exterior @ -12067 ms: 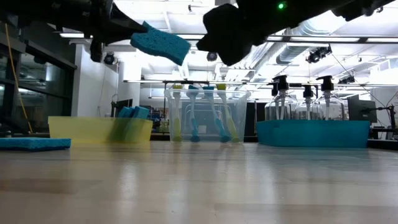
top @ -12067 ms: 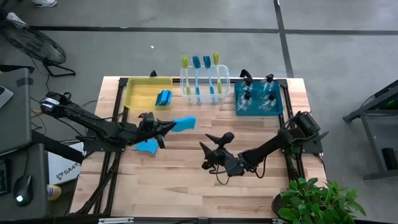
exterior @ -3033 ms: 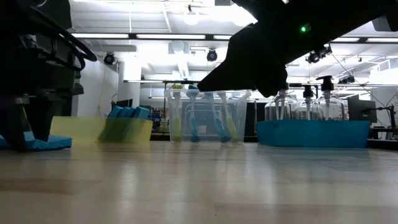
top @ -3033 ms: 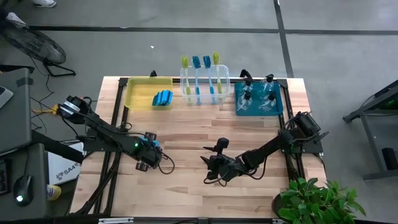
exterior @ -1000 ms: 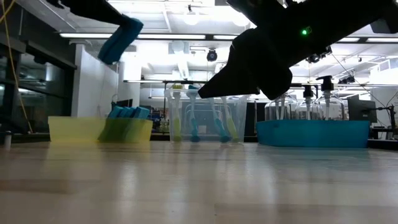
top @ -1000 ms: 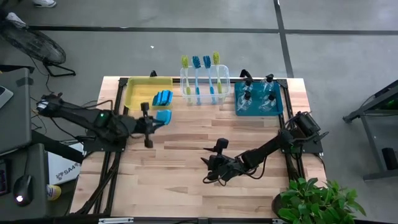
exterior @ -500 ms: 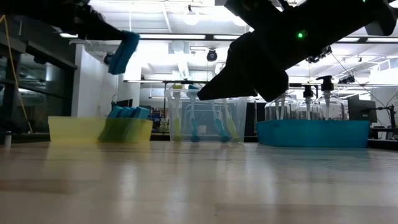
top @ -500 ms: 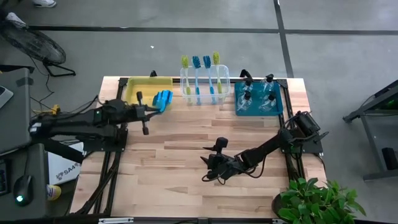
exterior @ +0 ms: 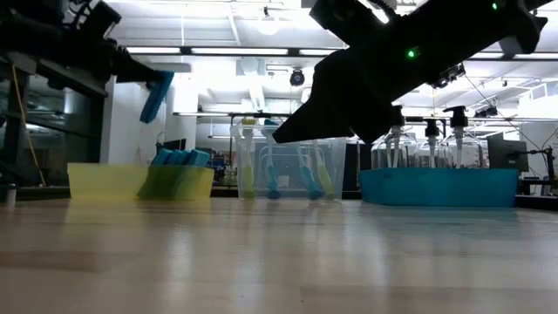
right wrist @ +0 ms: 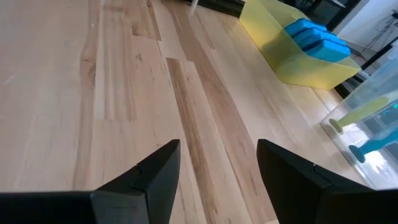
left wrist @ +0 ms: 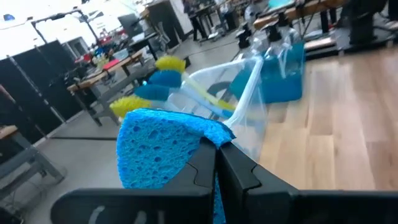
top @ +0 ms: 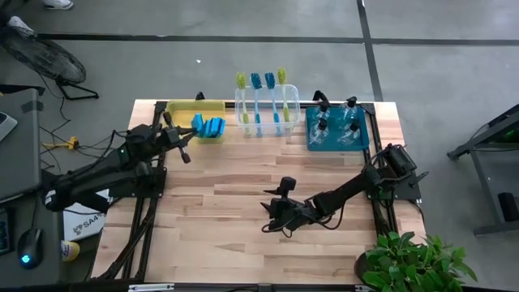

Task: Pick & Place Kitchen Sink Supplies
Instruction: Put the blue sponge into the yellow bin

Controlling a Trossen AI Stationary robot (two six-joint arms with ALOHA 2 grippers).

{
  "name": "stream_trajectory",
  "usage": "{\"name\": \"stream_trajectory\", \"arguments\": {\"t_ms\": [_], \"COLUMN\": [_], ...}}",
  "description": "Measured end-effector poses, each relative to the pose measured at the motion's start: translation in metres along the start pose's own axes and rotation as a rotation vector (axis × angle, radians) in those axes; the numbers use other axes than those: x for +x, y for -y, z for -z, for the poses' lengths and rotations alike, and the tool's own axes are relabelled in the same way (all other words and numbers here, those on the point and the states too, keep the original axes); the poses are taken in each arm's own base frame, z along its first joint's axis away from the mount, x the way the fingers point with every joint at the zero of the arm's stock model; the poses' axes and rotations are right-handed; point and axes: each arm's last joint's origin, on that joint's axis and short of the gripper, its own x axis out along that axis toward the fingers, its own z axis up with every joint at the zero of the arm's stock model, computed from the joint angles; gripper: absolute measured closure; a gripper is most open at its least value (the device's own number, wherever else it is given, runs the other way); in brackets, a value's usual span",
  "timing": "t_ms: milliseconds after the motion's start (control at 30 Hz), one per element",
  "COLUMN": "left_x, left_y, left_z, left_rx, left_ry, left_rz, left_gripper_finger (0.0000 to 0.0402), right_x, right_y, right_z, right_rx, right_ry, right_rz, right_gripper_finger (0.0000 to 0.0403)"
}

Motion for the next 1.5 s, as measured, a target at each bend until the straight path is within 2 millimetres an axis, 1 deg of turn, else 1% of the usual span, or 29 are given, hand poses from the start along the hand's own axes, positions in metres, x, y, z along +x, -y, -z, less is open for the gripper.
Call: {"name": "stream_trajectory", "arguments": {"t_ms": [133,467,700,967,1033,1367,1500], "left_x": [0.005,0.012,0.012,0.018,0.020,0.035,0.039], "left_y": [-0.003,-0.016,-0.030,-0.042,-0.043,-0.044,-0.044], "left_z": [0.011,0.046,0.058,0.078,0.084,0.101,0.106], "left_rx": [0.011,-0.002,-0.037,-0.143,-0.165,-0.216,-0.231], "left_ry": [-0.024,-0.063,-0.081,-0.176,-0.208,-0.259,-0.251], "left_rz": [-0.011,-0.055,-0.013,0.009,0.016,0.071,0.113], "left_gripper_finger": [0.0401,0.0401,0.0401,0.0401,0.0401,0.0401,0.0401], "right_x": [0.002,0.003,0.003,0.006,0.006,0.006,0.006], "right_y": [0.002,0.003,0.003,0.007,0.007,0.007,0.007], "right_z": [0.000,0.000,0.000,0.000,0.000,0.000,0.000], "right_rx": [0.003,-0.003,-0.010,-0.007,-0.006,-0.006,-0.006], "right_ry": [-0.004,-0.006,-0.006,-0.010,-0.010,-0.010,-0.010], "right_rz": [-0.007,-0.008,-0.005,0.005,0.005,0.004,0.004], "right_gripper_finger": [0.0197,0.0196,0.0196,0.0196,0.0196,0.0197,0.0196]}}
